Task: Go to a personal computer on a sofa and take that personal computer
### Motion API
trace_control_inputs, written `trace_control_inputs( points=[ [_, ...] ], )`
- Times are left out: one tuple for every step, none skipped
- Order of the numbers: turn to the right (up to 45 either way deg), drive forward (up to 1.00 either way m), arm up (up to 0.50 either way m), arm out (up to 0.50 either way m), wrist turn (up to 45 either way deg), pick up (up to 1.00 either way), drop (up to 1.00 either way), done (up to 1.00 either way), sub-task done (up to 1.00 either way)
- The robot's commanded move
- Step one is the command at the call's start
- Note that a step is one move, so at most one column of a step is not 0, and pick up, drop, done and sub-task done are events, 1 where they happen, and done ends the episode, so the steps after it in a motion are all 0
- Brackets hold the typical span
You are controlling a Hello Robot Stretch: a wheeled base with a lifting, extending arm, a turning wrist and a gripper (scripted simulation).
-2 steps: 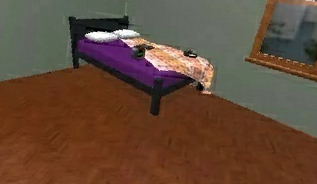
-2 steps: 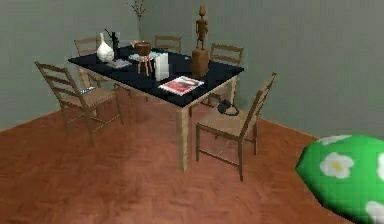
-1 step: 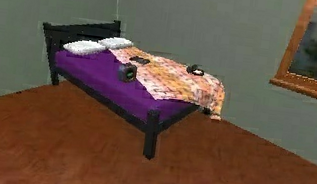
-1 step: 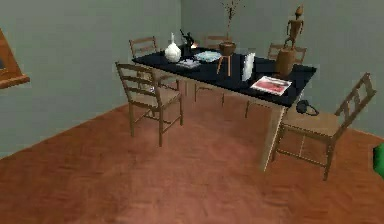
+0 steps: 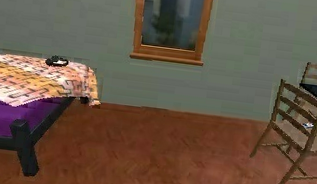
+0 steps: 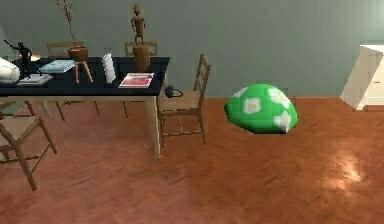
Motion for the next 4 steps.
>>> trace_control_inputs(
  points=[
    [0.0, 0.45, 0.00, 0.00, 0.0, 0.00, 0.00, 0.00, 0.00],
    [-45.0, 0.00, 0.00, 0.00, 0.0, 0.00, 0.00, 0.00, 0.00],
    [-45.0, 0.00, 0.00, 0.00, 0.0, 0.00, 0.00, 0.00, 0.00],
    [0.0, 0.80, 0.00, 0.00, 0.0, 0.00, 0.00, 0.00, 0.00]
  ],
)
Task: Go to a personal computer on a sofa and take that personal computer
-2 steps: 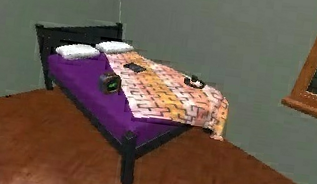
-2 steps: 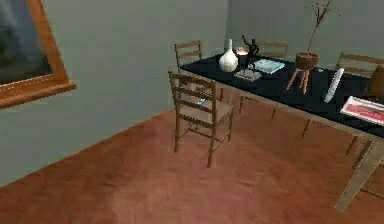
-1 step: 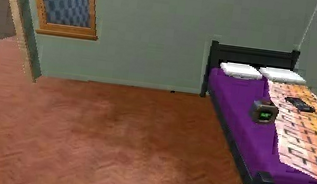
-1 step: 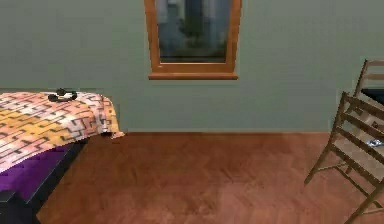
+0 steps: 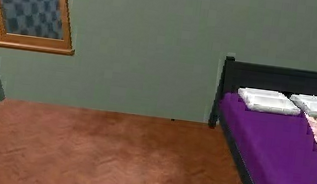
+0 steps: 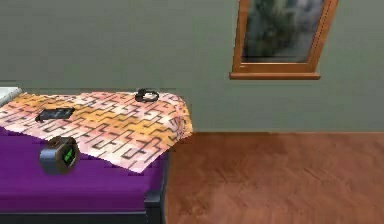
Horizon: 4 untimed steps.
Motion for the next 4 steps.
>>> trace_control_inputs(
  points=[
    [-45.0, 0.00, 0.00, 0.00, 0.0, 0.00, 0.00, 0.00, 0.00],
    [-3.0, 0.00, 0.00, 0.00, 0.0, 0.00, 0.00, 0.00, 0.00],
    [0.0, 0.55, 0.00, 0.00, 0.0, 0.00, 0.00, 0.00, 0.00],
    [-3.0, 0.00, 0.00, 0.00, 0.0, 0.00, 0.00, 0.00, 0.00]
  ],
)
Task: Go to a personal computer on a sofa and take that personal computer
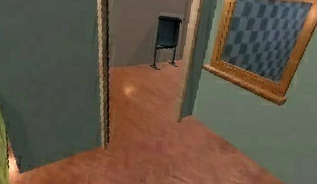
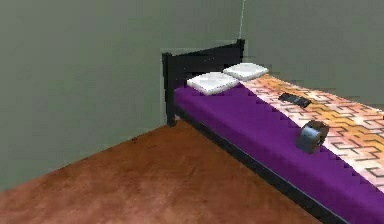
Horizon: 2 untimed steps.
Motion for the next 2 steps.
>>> trace_control_inputs(
  points=[
    [0.0, 1.00, 0.00, 0.00, 0.0, 0.00, 0.00, 0.00, 0.00],
    [-6.0, 0.00, 0.00, 0.00, 0.0, 0.00, 0.00, 0.00, 0.00]
  ],
)
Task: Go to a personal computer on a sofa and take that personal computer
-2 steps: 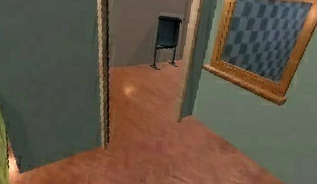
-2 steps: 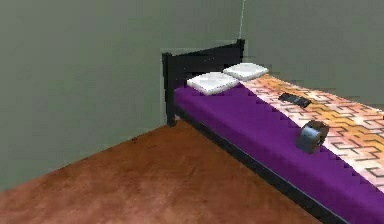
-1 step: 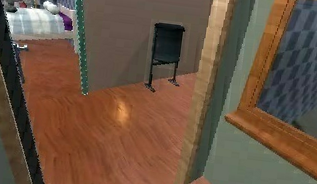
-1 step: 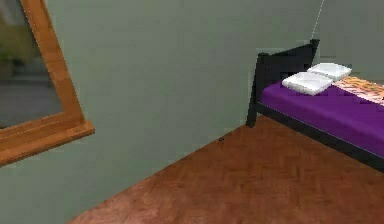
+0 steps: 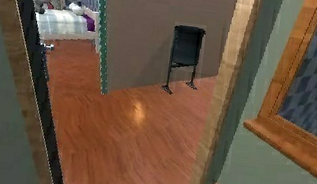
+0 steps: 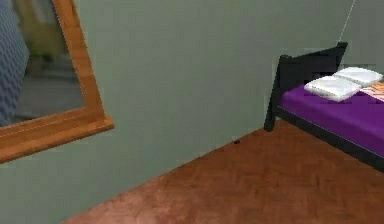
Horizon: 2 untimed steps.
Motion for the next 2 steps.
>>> trace_control_inputs(
  points=[
    [0.0, 0.30, 0.00, 0.00, 0.0, 0.00, 0.00, 0.00, 0.00],
    [0.0, 0.35, 0.00, 0.00, 0.0, 0.00, 0.00, 0.00, 0.00]
  ],
)
